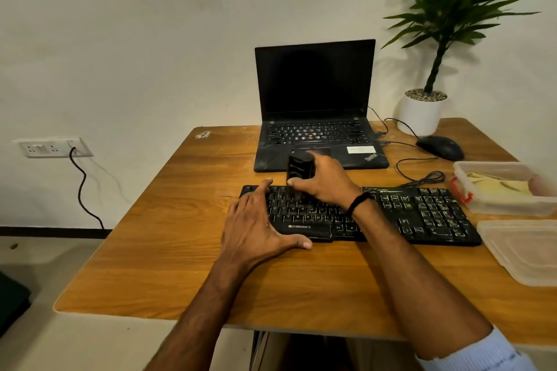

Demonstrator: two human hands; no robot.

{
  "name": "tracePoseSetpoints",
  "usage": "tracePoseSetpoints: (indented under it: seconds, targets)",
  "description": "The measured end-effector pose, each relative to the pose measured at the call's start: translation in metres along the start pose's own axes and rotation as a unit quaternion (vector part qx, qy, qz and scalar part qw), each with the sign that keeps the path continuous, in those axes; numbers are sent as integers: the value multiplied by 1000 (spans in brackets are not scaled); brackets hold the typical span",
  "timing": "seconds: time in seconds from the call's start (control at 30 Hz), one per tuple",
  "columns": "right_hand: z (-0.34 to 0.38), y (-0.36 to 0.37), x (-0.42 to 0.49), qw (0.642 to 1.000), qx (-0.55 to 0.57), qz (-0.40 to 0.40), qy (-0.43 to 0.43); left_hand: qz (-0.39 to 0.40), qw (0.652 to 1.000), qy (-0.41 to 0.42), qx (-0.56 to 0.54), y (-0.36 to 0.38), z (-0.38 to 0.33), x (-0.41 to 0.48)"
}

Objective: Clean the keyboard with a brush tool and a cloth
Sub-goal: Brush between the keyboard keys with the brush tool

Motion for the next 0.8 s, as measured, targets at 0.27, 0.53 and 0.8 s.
tracePoseSetpoints:
  seconds: [0.27, 0.53, 0.8]
  targets:
    - [-14, -4, 0, 999, 30, 12, 16, -15, 999, -29, 25, 1, 3, 2]
    - [-5, 1, -12, 993, 52, 109, 1, -19, 999, -20, 24, 2, 4, 2]
    - [0, -1, -18, 989, 32, 142, -19, -16, 999, -20, 29, 2, 3, 2]
Point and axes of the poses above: each hand's wrist, its own x-axis towards the middle knuckle, its own y-axis out of the palm, z = x × y, the point moved 2 cm from there along x, towards the middle knuckle, and after that the axes turned 9 degrees about y, right-handed, at the moved point
